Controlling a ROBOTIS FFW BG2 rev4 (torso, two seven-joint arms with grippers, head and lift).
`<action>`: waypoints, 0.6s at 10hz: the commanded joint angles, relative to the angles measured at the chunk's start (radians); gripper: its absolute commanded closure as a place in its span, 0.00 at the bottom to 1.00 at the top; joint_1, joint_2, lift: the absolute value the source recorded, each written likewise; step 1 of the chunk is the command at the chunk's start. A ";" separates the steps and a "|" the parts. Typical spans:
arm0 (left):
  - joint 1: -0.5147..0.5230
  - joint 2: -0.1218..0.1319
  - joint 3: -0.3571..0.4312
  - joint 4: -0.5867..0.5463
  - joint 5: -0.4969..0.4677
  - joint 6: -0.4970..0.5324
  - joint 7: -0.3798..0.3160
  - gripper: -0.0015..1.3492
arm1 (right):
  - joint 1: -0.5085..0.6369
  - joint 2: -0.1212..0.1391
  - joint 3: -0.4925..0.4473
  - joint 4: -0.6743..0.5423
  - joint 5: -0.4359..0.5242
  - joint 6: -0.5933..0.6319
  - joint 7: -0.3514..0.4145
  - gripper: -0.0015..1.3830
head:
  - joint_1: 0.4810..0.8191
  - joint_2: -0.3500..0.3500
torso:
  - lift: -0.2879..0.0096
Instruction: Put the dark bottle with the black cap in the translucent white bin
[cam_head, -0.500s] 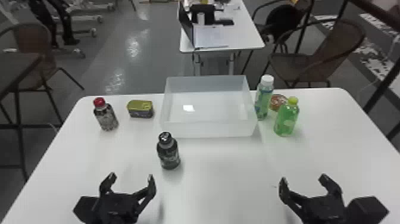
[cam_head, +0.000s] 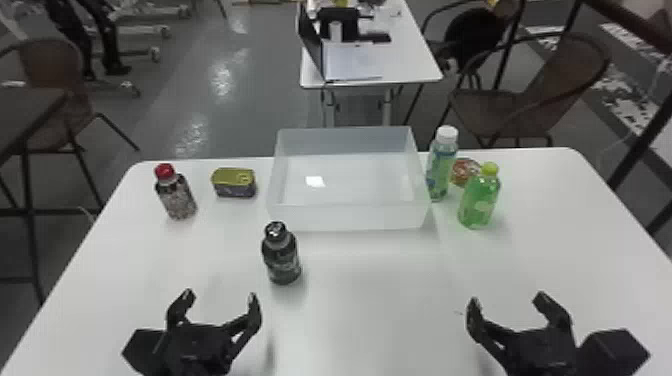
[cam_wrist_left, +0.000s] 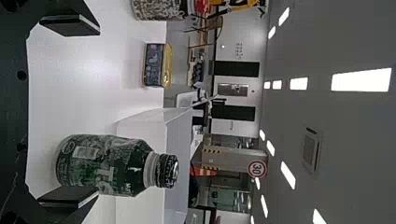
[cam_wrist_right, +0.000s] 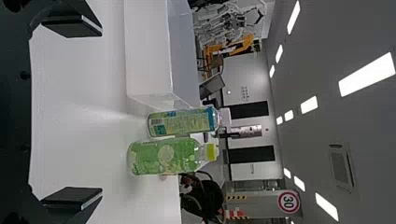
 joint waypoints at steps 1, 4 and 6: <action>-0.007 -0.003 0.007 0.004 0.001 0.021 -0.029 0.08 | 0.000 0.000 0.000 0.001 0.000 0.002 0.000 0.07 | 0.63 0.59 | 0.65; -0.080 -0.015 0.040 0.081 -0.013 0.038 -0.179 0.08 | -0.003 0.000 0.000 0.007 -0.006 0.005 0.000 0.07 | 0.63 0.56 | 0.65; -0.153 -0.026 0.068 0.155 -0.051 0.052 -0.288 0.08 | -0.006 0.000 0.000 0.007 -0.005 0.008 0.000 0.07 | 0.63 0.55 | 0.65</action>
